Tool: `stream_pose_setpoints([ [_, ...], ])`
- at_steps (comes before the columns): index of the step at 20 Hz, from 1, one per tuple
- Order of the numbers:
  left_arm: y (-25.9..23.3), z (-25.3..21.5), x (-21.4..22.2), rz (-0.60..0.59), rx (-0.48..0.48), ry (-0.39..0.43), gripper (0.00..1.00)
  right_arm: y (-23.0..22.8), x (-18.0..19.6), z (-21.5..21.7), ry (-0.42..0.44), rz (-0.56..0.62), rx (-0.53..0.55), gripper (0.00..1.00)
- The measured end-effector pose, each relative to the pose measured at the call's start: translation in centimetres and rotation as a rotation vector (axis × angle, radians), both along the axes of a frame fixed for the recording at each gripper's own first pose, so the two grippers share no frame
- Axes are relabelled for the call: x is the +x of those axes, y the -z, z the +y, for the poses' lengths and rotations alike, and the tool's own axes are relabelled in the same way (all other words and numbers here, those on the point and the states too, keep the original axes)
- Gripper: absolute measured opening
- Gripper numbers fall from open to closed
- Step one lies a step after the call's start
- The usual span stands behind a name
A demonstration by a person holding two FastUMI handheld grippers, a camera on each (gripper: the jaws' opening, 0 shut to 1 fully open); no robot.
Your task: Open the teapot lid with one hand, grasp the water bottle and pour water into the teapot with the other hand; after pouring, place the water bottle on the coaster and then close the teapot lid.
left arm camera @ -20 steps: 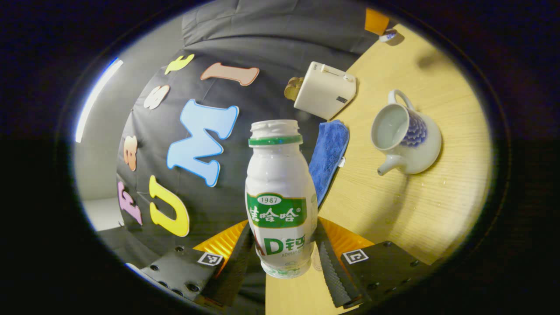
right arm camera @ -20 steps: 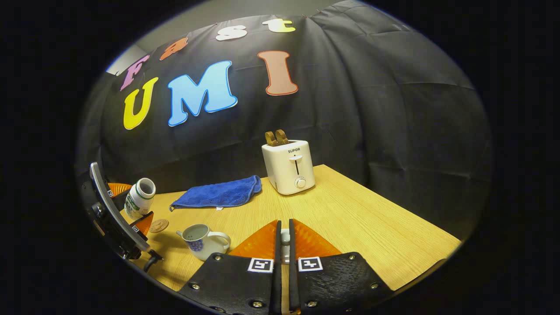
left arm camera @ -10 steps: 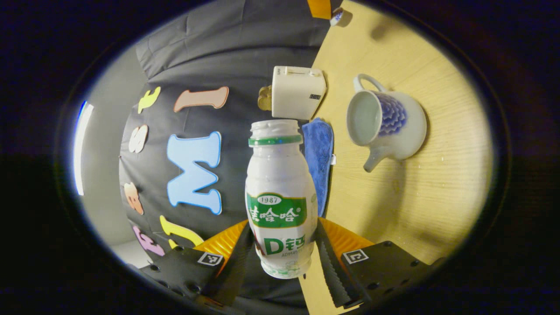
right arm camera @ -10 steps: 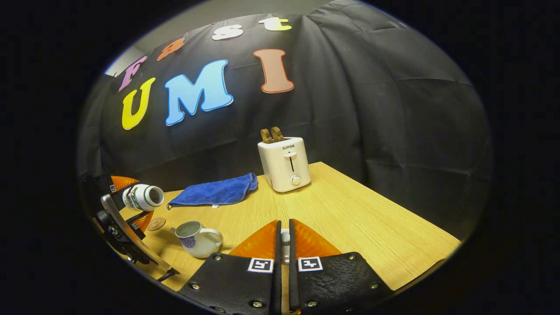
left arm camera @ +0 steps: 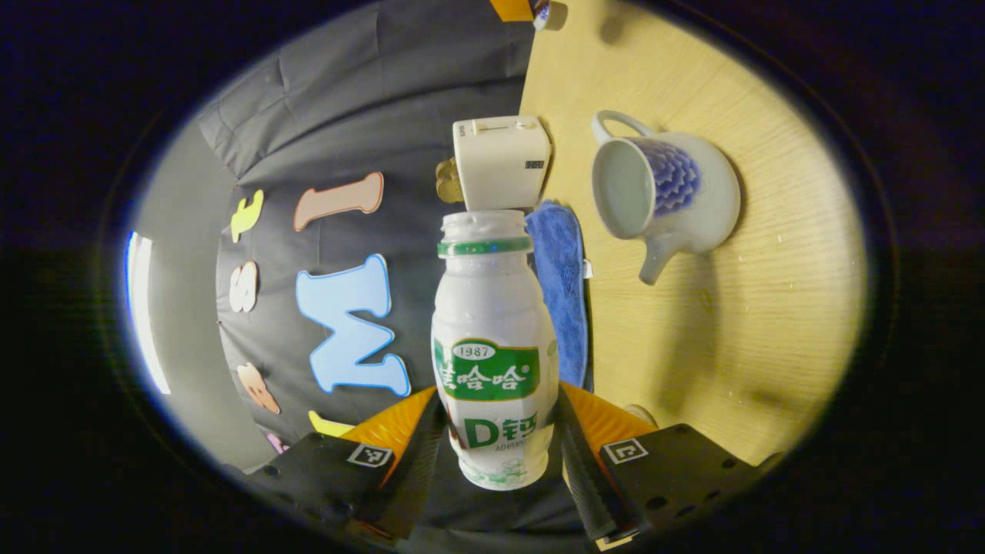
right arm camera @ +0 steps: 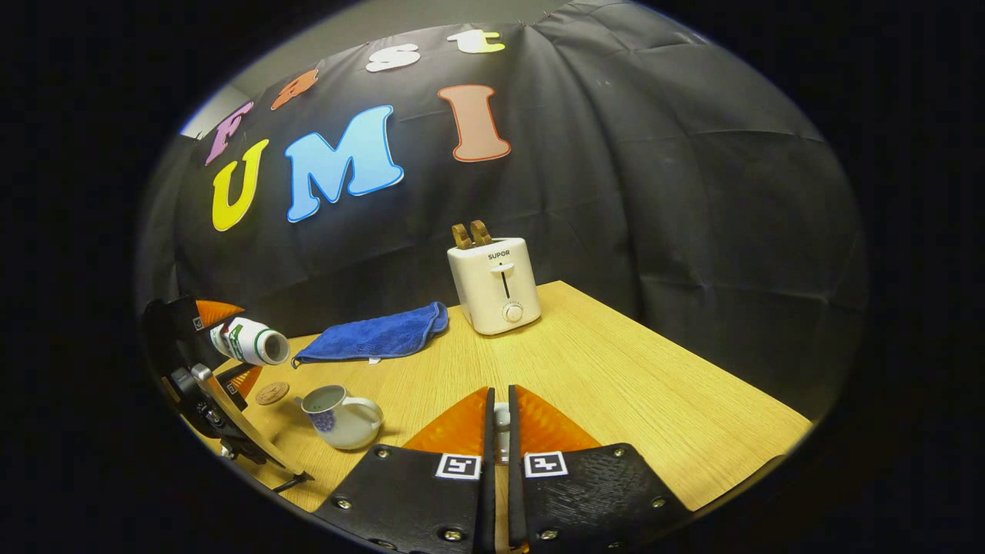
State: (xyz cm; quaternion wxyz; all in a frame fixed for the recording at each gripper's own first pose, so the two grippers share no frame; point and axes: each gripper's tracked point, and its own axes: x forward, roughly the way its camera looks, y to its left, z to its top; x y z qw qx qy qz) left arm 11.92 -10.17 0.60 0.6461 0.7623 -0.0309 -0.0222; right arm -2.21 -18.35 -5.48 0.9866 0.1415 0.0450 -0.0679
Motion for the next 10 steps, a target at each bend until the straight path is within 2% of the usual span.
stream_pose_setpoints([
  [10,-0.64,0.2,0.37,-0.018,0.093,0.004,0.89,0.35,-0.2,-0.56,0.006,-0.001,0.009,0.06],
])
